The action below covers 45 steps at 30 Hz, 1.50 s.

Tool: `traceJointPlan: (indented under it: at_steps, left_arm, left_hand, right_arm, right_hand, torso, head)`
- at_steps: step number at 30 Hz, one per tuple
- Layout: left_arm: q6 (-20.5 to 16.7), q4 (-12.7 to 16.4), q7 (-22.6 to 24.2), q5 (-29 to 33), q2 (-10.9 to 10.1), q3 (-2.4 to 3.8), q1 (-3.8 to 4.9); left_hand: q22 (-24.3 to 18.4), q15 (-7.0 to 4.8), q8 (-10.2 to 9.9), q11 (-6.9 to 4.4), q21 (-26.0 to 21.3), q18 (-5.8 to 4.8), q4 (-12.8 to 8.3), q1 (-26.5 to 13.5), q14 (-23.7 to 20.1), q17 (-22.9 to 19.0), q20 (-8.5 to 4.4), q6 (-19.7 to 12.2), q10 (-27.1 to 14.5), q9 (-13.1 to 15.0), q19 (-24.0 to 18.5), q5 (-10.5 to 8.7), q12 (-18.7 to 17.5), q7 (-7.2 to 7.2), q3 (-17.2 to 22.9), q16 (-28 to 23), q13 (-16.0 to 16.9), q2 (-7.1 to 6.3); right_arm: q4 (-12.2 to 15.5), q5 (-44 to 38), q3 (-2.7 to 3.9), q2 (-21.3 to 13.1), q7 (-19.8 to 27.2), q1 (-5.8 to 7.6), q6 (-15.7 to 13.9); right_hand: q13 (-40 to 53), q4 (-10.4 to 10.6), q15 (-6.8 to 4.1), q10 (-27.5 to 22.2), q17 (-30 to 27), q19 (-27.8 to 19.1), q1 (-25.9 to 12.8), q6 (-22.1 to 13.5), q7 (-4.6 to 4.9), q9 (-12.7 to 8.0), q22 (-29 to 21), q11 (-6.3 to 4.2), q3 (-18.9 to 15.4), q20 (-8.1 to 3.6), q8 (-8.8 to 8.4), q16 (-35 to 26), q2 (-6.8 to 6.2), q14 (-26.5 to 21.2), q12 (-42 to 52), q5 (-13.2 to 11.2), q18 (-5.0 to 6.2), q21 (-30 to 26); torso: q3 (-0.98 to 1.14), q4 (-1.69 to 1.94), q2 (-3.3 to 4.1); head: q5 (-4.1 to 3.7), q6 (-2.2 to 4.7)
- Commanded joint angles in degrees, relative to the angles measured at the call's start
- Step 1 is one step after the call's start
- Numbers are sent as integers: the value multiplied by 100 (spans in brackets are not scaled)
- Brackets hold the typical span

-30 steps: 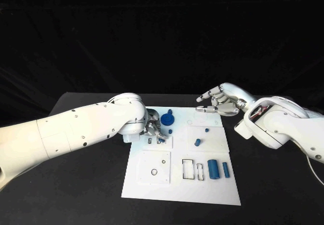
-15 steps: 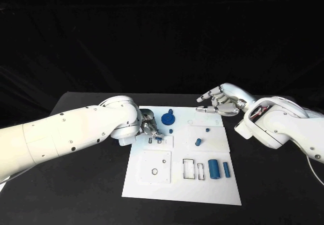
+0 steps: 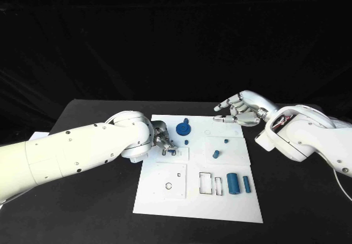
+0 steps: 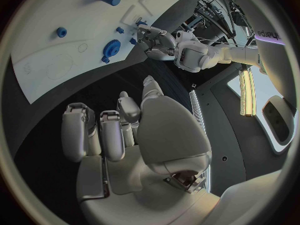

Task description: Assemble the parts on the task board

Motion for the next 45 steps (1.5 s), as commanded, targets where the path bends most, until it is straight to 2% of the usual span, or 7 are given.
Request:
traceJointPlan:
  at_steps: [1,7,28,45]
  left_arm:
    - [-53,6,-115,-305,33,1,-28]
    - [105,11,-149,-335,40,1,-48]
    - [554,55,-235,-344,33,1,-57]
    - [595,28,-277,-285,61,1,-57]
  left_hand:
    - [1252,16,17,4,40,-109,-789,-52,604,1507,28,12,29,12,458,-50,37,-42,829,18,12,34]
    - [1250,17,16,4,38,-108,-803,-72,604,1507,28,11,29,21,456,-101,37,-43,850,18,12,28]
    - [1258,16,19,-3,43,-110,-863,-75,604,1507,25,23,35,40,461,-150,41,-51,903,18,16,9]
    - [1263,17,30,1,45,-111,-848,-164,604,1507,25,48,42,67,463,-166,47,-50,939,18,24,2]
  right_arm:
    - [4,-21,-1,4,24,-6,77]
    - [7,-20,-1,0,24,-7,88]
    - [4,-17,-1,2,26,-9,112]
    - [3,-17,-1,3,24,-13,117]
  right_hand:
    - [-5,0,-48,-35,692,-16,5,46,3,7,-5,-17,-48,-14,7,-35,46,406,-18,22,105,-37]
    - [-4,6,-48,-33,697,-18,-2,46,3,8,-9,-16,-58,-15,6,-32,49,408,-13,26,106,-41]
    - [-5,10,-48,-33,695,-17,-6,48,3,9,-9,-16,-64,-15,6,-35,53,408,-13,28,105,-41]
    - [-5,10,-48,-33,695,-17,-6,48,3,9,-9,-16,-64,-15,6,-35,53,408,-13,28,105,-41]
  torso:
    - [-1,-6,13]
    - [8,-4,4]
    - [2,1,3]
    - [7,-2,3]
  head:
    - [0,-8]
    - [-7,-24]
    - [-16,-48]
    - [-4,-64]
